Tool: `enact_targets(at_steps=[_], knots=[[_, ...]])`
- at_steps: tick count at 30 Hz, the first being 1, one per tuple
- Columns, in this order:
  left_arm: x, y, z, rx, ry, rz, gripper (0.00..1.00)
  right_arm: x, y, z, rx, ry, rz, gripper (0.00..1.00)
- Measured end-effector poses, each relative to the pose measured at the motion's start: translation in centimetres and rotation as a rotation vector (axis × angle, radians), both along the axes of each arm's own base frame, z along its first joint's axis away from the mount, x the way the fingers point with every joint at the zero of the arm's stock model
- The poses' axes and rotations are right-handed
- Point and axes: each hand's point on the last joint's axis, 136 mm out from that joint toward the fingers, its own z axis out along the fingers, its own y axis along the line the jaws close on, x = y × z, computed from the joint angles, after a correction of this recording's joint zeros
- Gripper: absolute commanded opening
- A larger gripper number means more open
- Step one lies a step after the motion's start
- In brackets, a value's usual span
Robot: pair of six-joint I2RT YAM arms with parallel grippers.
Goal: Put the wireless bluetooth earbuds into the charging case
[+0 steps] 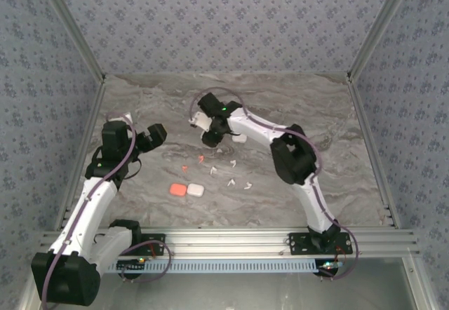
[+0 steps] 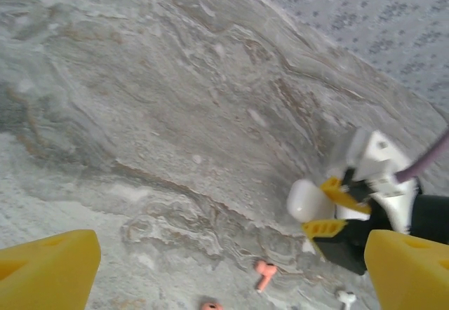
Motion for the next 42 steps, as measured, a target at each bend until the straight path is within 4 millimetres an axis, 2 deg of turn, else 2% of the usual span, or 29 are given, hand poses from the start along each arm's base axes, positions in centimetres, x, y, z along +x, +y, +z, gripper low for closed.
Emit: enact_targets(at_steps=[4,8,12,17,22,29,38,42], knots=[[-0.1,-2.5,1.2,-0.076,-0.028,-0.134,0.88,-0.5,-2.1,6.5,0.105,-0.132,-0.026,0.42],[-0.1,-5.7,3.6,-0.162,-0.05,-0.308,0.85,-2.4,-3.9,12.9,0.23,-0.275,-0.03,0.42],[-0.9,-9.1,6.7,-0.224,-0.117,-0.478,0.83,-5.0,-5.5,16.9,0.324,-0.381,-0.012,0.42],[-2.6,-13.7,9.3,-0.281,-0.16,-0.684,0.81,-8.2,-6.3,20.1,0.395,-0.491,0.051,0.42],[-3.6,-17.5,9.8,-0.312,-0.145,-0.828,0.79,-10.5,-6.4,21.4,0.415,-0.554,0.115,0.43],[-4.6,-21.1,9.9,-0.327,-0.122,-0.951,0.71,-11.1,-6.3,21.6,0.388,-0.592,0.14,0.43],[-4.6,-22.9,9.5,-0.317,-0.111,-1.005,0.5,-11.1,-6.2,21.6,0.38,-0.603,0.139,0.43],[-4.7,-23.3,9.4,-0.317,-0.108,-1.02,0.33,-11.1,-6.2,21.6,0.38,-0.603,0.139,0.45]])
